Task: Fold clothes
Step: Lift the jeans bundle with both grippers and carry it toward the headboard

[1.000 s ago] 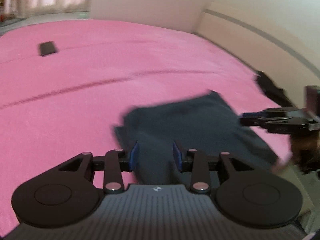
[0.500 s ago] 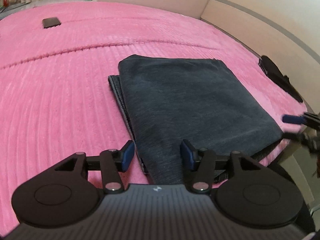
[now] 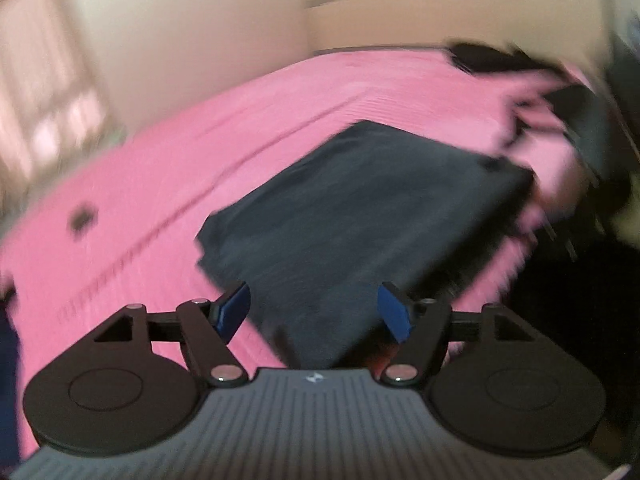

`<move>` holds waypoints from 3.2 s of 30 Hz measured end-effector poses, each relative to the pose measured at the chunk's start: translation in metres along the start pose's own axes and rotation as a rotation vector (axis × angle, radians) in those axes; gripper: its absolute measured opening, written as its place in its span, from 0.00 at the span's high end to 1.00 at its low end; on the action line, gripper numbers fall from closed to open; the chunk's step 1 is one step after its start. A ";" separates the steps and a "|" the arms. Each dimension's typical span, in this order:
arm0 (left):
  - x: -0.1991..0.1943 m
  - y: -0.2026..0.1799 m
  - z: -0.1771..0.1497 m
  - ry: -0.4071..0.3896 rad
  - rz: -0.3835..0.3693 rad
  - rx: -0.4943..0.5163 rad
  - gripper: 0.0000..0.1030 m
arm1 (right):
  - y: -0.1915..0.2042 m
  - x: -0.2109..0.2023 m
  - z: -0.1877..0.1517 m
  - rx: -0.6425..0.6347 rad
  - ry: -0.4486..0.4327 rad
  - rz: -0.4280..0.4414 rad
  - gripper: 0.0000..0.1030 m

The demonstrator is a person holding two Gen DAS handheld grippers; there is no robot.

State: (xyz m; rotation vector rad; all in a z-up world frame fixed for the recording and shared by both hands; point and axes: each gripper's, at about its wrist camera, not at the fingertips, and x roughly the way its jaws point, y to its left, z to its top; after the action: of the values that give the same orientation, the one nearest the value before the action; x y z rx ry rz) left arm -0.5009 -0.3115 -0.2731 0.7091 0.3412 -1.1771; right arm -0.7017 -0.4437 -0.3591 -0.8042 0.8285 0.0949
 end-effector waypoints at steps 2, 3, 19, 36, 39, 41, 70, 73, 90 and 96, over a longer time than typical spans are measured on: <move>0.000 -0.023 -0.001 -0.001 0.009 0.140 0.33 | -0.014 -0.001 0.003 0.053 -0.009 0.012 0.63; 0.001 -0.035 -0.002 -0.001 0.017 0.204 0.31 | -0.022 -0.005 0.007 0.082 -0.019 0.020 0.64; 0.066 -0.070 -0.004 0.115 0.197 0.475 0.71 | -0.021 -0.030 0.004 0.127 -0.093 -0.082 0.18; 0.056 -0.055 0.013 0.118 0.103 0.380 0.72 | 0.000 0.012 0.021 -0.047 0.024 -0.152 0.71; 0.051 -0.068 0.002 0.116 0.157 0.496 0.73 | -0.001 0.003 0.024 -0.030 0.013 -0.160 0.72; 0.049 -0.072 0.002 0.120 0.172 0.531 0.73 | -0.001 -0.003 0.026 -0.028 0.007 -0.157 0.72; -0.010 0.022 0.244 0.245 -0.249 0.587 0.76 | -0.237 -0.159 0.085 0.266 0.182 0.234 0.75; -0.012 0.016 0.292 0.167 -0.326 0.644 0.76 | -0.268 -0.198 0.071 0.368 0.257 0.194 0.75; 0.191 -0.252 0.604 -0.192 -0.398 0.902 0.76 | -0.469 -0.270 -0.272 0.548 0.421 -0.193 0.75; 0.290 -0.331 0.715 -0.220 -0.295 0.883 0.76 | -0.563 -0.260 -0.390 0.443 0.356 -0.293 0.75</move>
State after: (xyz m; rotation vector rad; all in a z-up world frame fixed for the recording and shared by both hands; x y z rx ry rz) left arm -0.7816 -1.0622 -0.0241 1.3013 -0.3054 -1.6841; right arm -0.9139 -1.0455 0.0007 -0.5172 1.0088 -0.4898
